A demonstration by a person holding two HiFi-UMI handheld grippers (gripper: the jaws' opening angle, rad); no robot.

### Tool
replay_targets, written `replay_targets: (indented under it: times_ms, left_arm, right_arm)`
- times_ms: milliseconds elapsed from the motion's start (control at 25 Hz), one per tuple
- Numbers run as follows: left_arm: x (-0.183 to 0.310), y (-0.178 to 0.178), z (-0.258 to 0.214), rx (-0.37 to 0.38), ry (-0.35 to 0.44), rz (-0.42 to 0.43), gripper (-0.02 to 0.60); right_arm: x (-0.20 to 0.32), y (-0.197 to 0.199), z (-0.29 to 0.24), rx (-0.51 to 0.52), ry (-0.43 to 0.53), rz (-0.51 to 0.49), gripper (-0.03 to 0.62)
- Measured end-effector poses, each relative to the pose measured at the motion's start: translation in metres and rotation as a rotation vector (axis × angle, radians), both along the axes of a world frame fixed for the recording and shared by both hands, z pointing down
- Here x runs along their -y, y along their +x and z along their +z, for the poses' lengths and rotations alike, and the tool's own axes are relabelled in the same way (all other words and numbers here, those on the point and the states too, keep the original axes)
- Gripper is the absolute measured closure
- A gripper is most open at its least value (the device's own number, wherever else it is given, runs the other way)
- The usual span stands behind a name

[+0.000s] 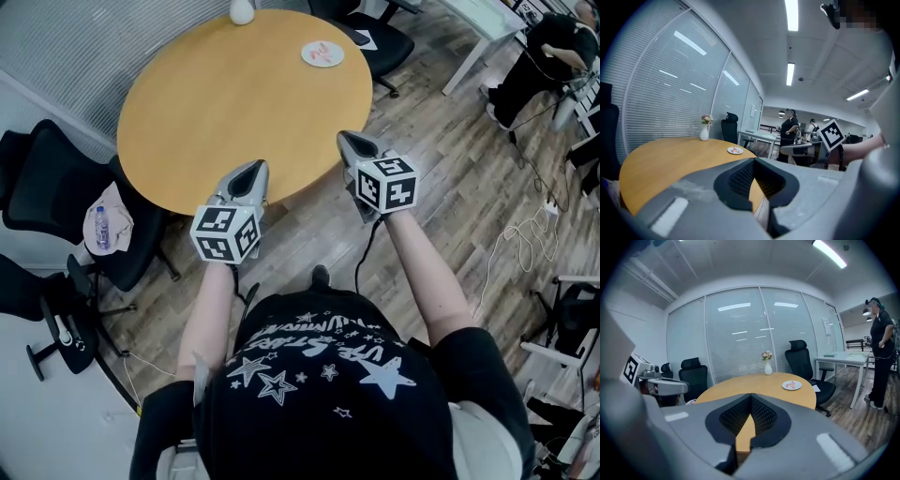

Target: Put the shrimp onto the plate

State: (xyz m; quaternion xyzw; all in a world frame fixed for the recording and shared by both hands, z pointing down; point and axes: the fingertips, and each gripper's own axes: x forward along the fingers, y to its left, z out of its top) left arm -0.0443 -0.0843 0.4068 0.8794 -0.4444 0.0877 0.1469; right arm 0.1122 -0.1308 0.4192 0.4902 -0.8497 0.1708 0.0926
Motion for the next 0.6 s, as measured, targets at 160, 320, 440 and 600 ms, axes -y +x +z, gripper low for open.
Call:
replay_targets:
  times_ms: [160,320,440,600]
  left_arm:
    - [-0.015,-0.011,-0.001,-0.007,0.003,0.018,0.580]
    - [-0.027,-0.024,0.001,-0.015,0.000,0.027,0.580]
    - [-0.036,-0.030,0.000,-0.021,0.001,0.033,0.580]
    - [-0.049,-0.037,-0.002,-0.028,0.002,0.040,0.580]
  right_arm:
    - [-0.019,-0.013,0.002,0.001,-0.007,0.009,0.592]
    - [-0.036,-0.026,0.006,0.001,-0.015,0.019,0.592]
    - [-0.046,-0.032,0.004,-0.005,-0.013,0.028,0.592]
    - [-0.059,-0.038,-0.002,-0.005,-0.005,0.039,0.592]
